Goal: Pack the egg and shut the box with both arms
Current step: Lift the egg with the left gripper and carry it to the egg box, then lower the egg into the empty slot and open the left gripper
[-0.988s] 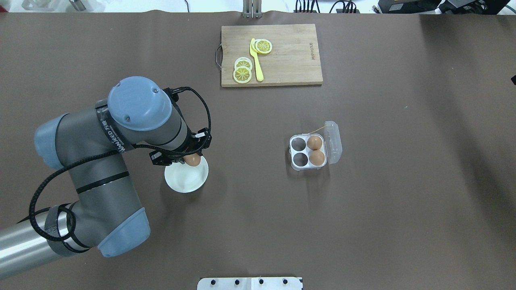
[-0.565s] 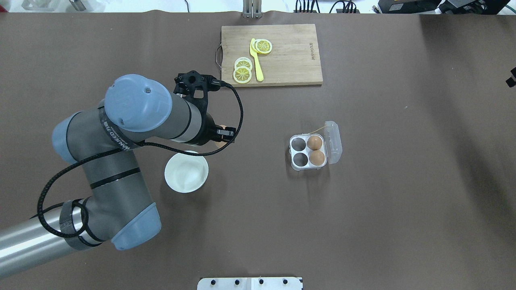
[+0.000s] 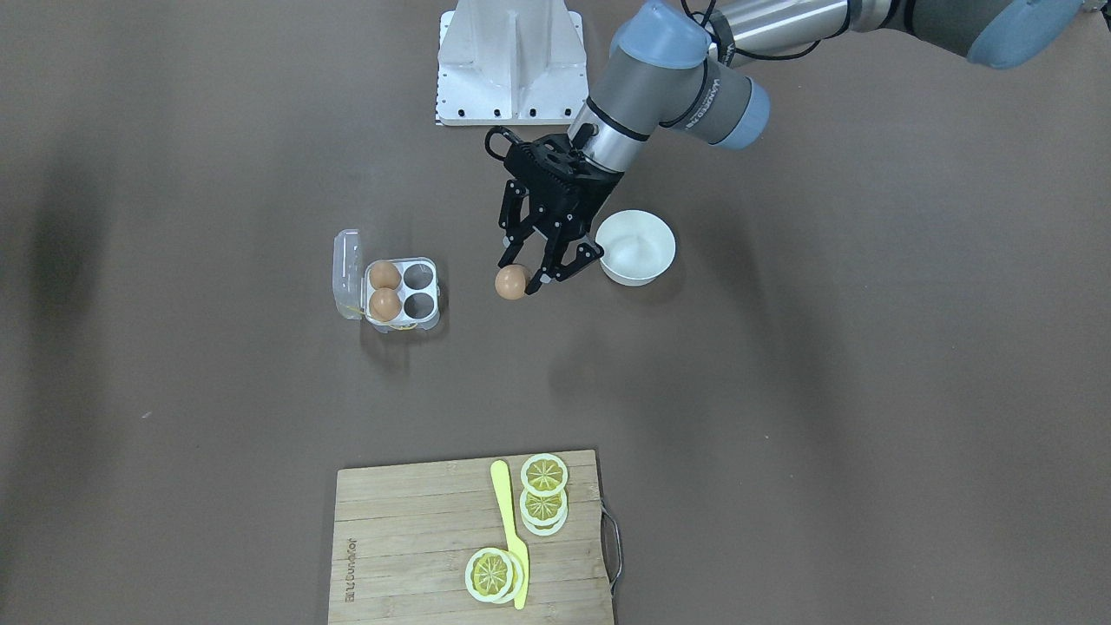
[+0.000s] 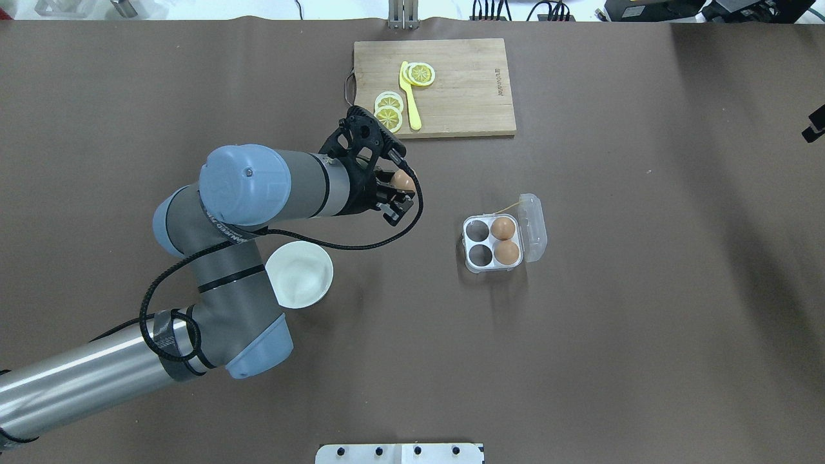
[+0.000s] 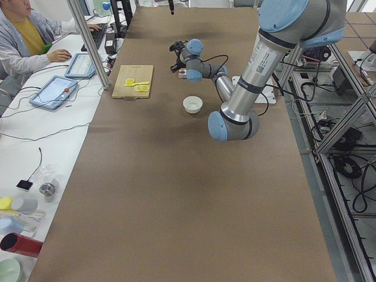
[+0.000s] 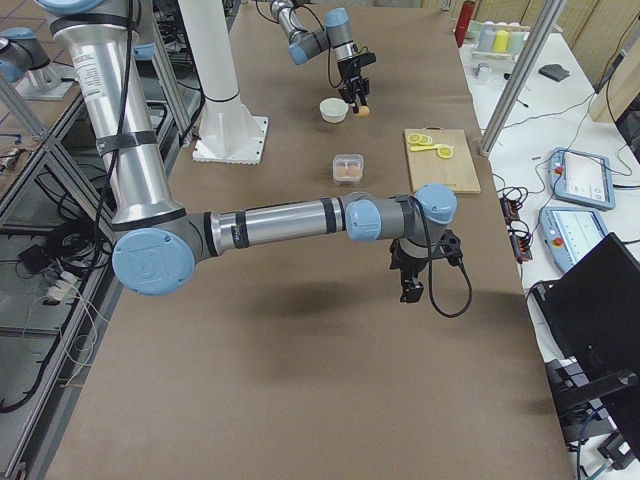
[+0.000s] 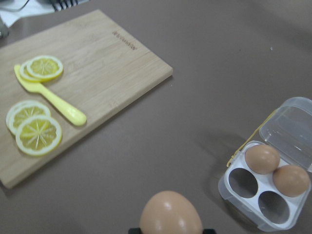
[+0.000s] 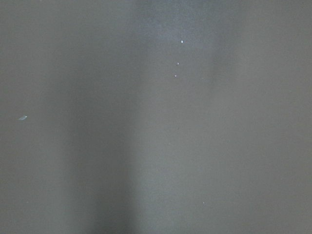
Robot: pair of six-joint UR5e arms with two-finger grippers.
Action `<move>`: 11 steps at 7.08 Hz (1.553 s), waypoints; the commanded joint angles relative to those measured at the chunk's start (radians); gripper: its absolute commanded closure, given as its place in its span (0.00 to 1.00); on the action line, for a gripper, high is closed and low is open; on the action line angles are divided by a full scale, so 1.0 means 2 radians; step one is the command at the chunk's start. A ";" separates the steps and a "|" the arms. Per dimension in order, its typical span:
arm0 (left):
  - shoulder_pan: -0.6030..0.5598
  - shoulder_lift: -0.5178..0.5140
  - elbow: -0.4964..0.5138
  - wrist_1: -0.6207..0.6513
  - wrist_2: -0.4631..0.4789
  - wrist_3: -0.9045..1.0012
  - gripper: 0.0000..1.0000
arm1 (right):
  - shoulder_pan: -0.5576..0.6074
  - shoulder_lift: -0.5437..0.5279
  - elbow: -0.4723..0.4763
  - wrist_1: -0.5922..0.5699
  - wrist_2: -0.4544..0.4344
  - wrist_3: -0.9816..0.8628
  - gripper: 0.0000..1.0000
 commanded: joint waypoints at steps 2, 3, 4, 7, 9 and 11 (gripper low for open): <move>0.057 -0.059 0.046 -0.036 0.078 -0.016 1.00 | -0.002 0.000 0.004 -0.001 0.001 0.004 0.00; 0.076 -0.061 0.063 -0.042 0.131 -0.022 1.00 | -0.002 0.000 0.004 -0.001 0.001 0.004 0.00; 0.082 -0.060 0.064 -0.045 0.139 -0.020 1.00 | -0.003 0.000 0.005 -0.001 0.002 0.010 0.00; 0.087 -0.062 0.096 -0.071 0.140 -0.020 1.00 | -0.003 -0.001 0.011 -0.001 0.005 0.032 0.00; 0.087 -0.085 0.142 -0.099 0.142 -0.020 1.00 | -0.004 -0.001 0.011 -0.001 0.005 0.032 0.00; 0.090 -0.091 0.143 -0.098 0.141 -0.022 1.00 | -0.006 0.000 0.011 -0.001 0.005 0.034 0.00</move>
